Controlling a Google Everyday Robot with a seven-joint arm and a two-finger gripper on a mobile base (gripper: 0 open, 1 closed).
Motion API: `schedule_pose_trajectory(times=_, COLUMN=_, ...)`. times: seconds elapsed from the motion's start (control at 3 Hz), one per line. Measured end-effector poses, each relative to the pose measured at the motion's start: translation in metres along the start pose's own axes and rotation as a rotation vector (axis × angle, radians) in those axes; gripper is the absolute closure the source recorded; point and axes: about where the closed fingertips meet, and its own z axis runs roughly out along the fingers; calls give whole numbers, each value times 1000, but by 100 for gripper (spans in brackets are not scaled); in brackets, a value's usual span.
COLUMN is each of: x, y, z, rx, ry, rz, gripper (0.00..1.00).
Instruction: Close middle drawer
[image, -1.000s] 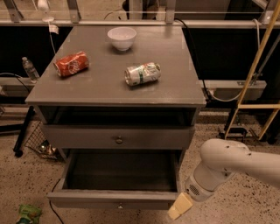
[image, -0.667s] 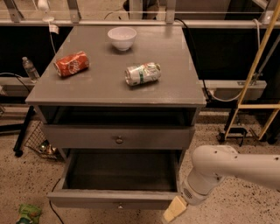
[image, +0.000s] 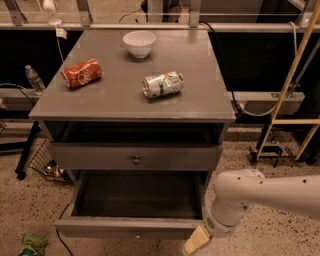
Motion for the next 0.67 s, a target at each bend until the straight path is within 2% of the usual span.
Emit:
schedule_pose_trajectory(times=0.33, x=-4, y=-1, z=3, rx=-12, ry=3, rz=-1, gripper=0)
schedule_pose_trajectory(times=0.67, x=-5, y=1, z=27, rx=-3, ry=55, rz=17, gripper=0)
